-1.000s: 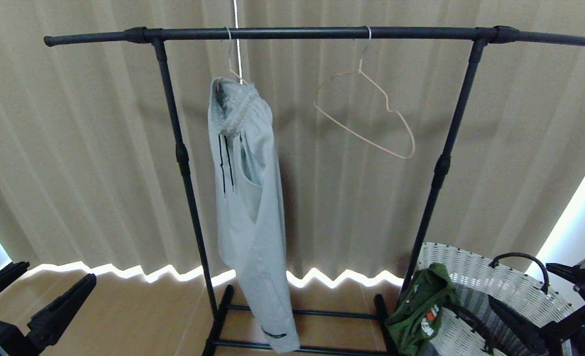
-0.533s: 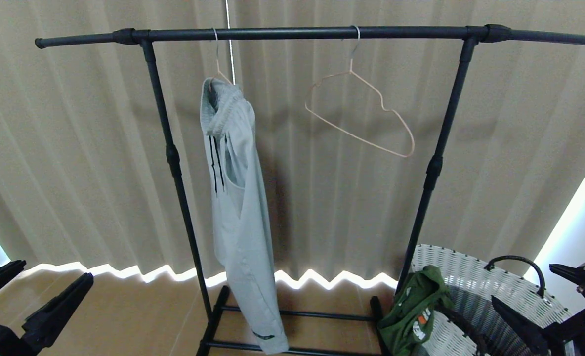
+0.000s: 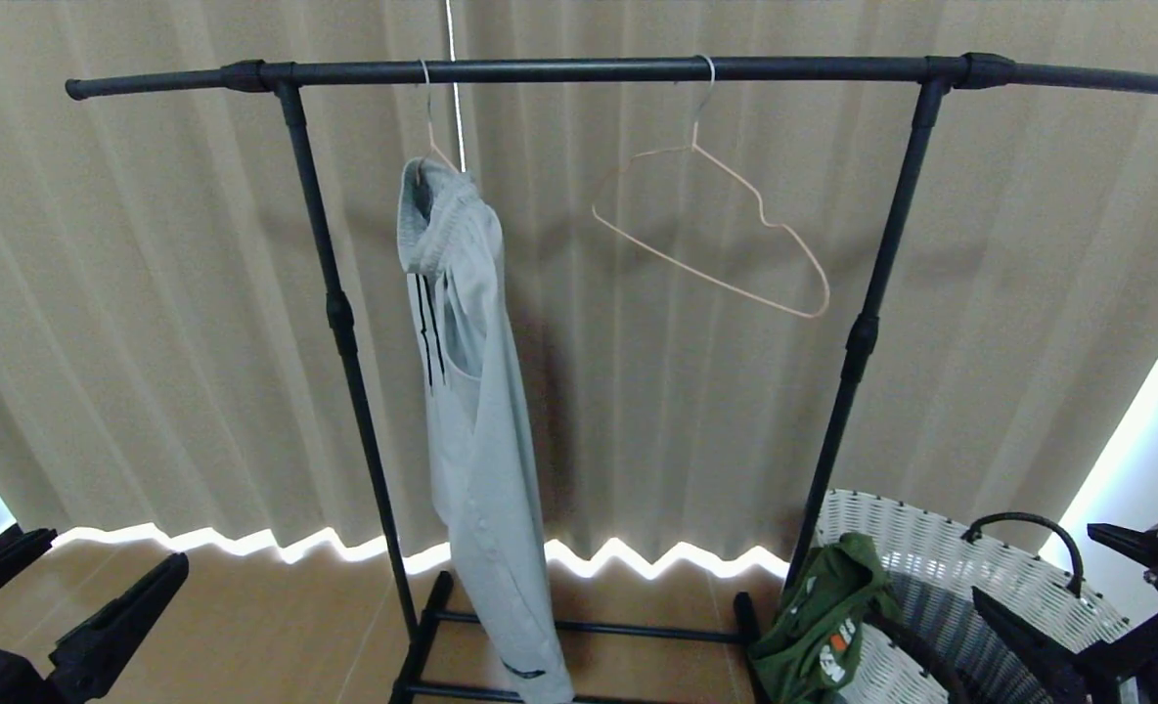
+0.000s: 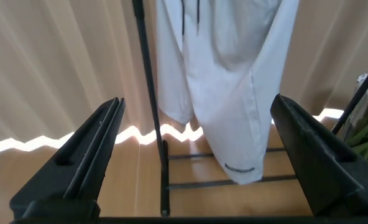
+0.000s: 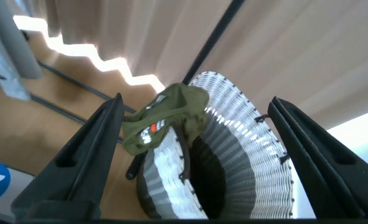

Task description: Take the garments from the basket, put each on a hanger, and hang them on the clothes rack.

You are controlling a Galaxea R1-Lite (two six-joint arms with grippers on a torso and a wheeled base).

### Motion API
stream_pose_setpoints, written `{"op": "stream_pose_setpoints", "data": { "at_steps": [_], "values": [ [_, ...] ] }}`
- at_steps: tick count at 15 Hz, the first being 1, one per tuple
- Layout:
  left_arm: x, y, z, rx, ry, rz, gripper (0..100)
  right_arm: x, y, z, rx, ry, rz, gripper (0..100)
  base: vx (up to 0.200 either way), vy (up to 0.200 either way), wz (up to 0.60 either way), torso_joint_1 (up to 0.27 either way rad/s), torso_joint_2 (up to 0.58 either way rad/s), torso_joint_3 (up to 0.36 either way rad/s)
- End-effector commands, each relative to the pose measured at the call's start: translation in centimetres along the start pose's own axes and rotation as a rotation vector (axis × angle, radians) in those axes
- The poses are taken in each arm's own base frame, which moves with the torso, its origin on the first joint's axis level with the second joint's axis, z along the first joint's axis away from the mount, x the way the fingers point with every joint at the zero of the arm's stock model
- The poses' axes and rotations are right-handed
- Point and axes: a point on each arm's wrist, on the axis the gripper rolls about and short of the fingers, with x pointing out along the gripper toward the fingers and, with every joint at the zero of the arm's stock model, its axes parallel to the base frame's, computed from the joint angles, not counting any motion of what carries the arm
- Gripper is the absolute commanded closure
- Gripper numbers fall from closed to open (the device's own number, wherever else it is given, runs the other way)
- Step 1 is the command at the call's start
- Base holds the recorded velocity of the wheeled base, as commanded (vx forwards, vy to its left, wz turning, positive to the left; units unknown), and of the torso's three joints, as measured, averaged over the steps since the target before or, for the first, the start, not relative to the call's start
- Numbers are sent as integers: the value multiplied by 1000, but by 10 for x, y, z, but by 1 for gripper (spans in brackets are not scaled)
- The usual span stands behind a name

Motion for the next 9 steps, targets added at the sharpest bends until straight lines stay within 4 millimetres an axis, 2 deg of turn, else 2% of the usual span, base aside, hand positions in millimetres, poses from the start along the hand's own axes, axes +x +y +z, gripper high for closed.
{"op": "stream_pose_setpoints", "data": {
  "at_steps": [1, 7, 9],
  "values": [
    [0, 0, -1, 0, 4, 0, 0, 1, 1, -1, -3, 8, 3, 0, 200, 0, 0, 2, -2, -2],
    [-1, 0, -2, 1, 2, -3, 0, 0, 2, -8, -5, 25, 12, 0, 200, 0, 0, 2, 5, 1],
    [-2, -1, -3, 3, 2, -3, 0, 0, 5, -20, -23, 72, 23, 0, 0, 0, 0, 0, 0, 0]
  ]
}}
